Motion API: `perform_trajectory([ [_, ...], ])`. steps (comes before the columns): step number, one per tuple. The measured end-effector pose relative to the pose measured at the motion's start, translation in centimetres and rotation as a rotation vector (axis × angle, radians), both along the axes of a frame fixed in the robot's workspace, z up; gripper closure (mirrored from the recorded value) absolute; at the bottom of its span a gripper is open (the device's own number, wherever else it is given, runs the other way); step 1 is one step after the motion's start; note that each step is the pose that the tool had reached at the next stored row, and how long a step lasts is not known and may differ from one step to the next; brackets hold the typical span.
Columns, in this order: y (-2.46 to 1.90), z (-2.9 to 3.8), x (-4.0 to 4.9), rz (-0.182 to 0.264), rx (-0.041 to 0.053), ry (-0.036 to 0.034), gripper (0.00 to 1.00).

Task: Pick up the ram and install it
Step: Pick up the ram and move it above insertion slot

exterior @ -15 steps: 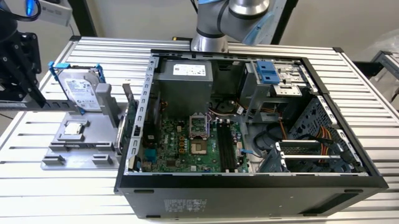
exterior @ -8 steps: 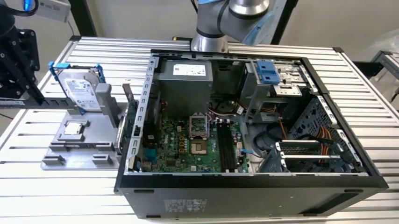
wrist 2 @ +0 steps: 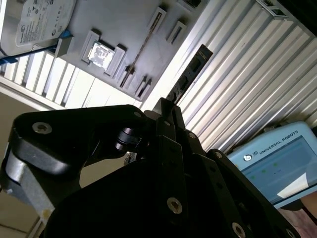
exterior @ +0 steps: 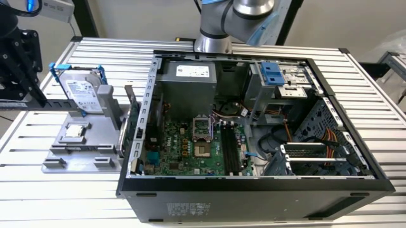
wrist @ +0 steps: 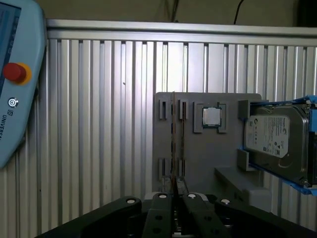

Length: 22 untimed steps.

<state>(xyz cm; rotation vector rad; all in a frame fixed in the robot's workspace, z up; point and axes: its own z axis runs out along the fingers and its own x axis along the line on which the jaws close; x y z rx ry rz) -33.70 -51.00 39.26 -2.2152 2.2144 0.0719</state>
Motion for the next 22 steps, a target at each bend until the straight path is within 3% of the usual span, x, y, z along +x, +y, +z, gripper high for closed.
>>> perform_trajectory([
  [22,0.0,-0.01,1.43,0.0,0.0001,-0.0001,1.0],
])
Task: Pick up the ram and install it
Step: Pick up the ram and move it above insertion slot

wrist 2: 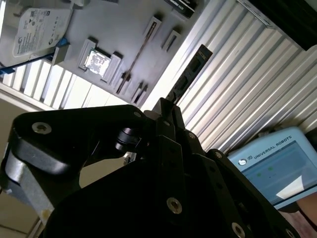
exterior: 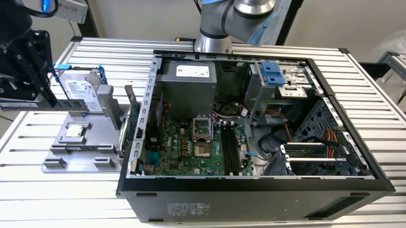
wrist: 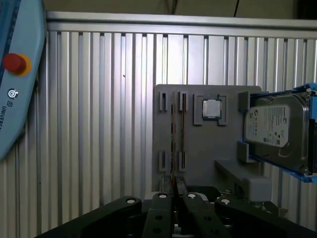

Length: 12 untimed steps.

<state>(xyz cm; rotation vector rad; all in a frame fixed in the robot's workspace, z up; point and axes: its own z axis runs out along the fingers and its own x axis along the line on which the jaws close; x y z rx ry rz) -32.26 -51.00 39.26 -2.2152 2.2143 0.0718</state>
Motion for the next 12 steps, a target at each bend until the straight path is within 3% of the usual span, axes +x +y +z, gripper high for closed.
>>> perform_trajectory([
  [12,0.0,0.0,0.63,0.0,-0.0001,0.0001,1.0],
])
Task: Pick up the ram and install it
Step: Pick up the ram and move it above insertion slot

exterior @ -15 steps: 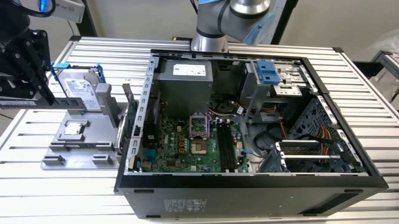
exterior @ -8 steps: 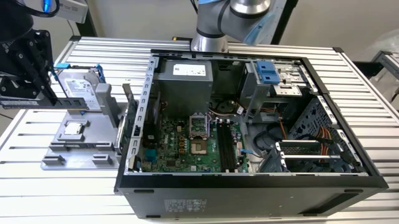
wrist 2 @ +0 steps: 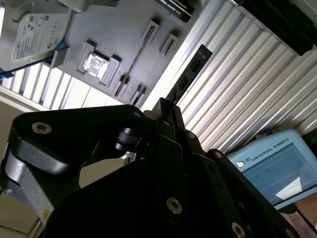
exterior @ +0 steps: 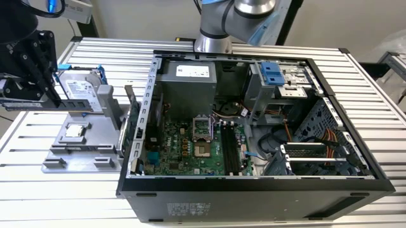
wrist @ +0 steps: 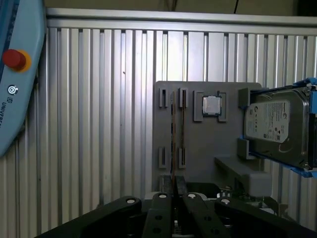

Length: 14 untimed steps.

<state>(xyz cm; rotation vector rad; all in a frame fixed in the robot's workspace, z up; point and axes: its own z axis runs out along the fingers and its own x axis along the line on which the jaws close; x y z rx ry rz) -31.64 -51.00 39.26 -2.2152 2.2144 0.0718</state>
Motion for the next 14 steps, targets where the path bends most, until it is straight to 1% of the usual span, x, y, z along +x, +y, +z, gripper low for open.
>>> perform_trajectory([
  [14,0.0,0.0,0.98,0.0,0.0,-0.0001,1.0],
])
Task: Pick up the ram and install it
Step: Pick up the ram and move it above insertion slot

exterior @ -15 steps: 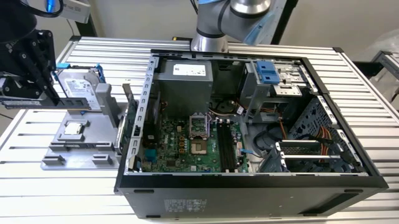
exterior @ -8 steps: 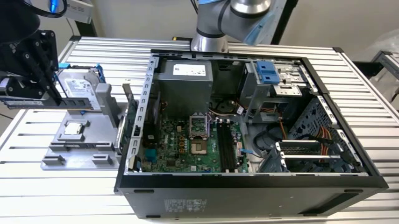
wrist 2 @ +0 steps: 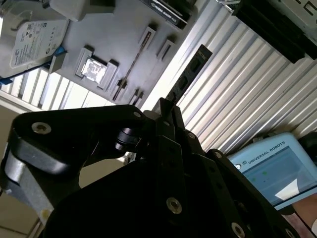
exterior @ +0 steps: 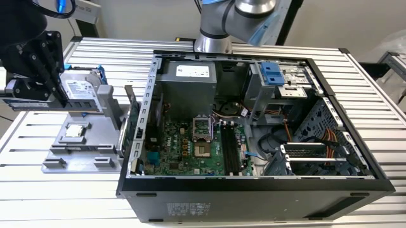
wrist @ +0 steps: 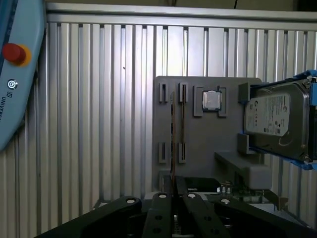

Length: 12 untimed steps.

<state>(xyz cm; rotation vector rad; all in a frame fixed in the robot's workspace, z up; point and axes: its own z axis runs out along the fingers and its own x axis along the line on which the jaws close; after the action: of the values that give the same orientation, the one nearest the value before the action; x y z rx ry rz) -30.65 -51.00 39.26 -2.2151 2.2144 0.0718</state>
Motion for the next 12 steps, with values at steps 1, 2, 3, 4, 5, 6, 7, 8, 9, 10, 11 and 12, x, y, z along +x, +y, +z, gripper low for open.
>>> perform_trajectory([
  [1,0.0,0.0,0.08,0.0,0.0,0.0,1.0],
  [2,0.0,0.0,0.17,0.0,0.0,0.0,1.0],
  [3,0.0,0.0,0.27,0.0,0.0,0.0,1.0],
  [4,0.0,0.0,0.37,0.0,0.0,0.0,1.0],
  [5,0.0,0.0,0.47,0.0,0.0,0.0,1.0],
  [6,0.0,0.0,0.55,0.0,0.0,0.0,1.0],
  [7,0.0,0.0,0.65,0.0,0.0,0.0,1.0],
  [8,0.0,0.0,0.76,0.0,0.0,0.0001,1.0],
  [9,0.0,0.0,0.86,0.0,0.0,0.0,1.0],
  [10,0.0,0.0,0.98,0.0,0.0,0.0,1.0],
  [11,0.0,0.0,1.1,-0.001,0.0,0.0,1.0],
  [12,0.0,0.0,1.24,-0.002,0.0,0.0,1.0],
])
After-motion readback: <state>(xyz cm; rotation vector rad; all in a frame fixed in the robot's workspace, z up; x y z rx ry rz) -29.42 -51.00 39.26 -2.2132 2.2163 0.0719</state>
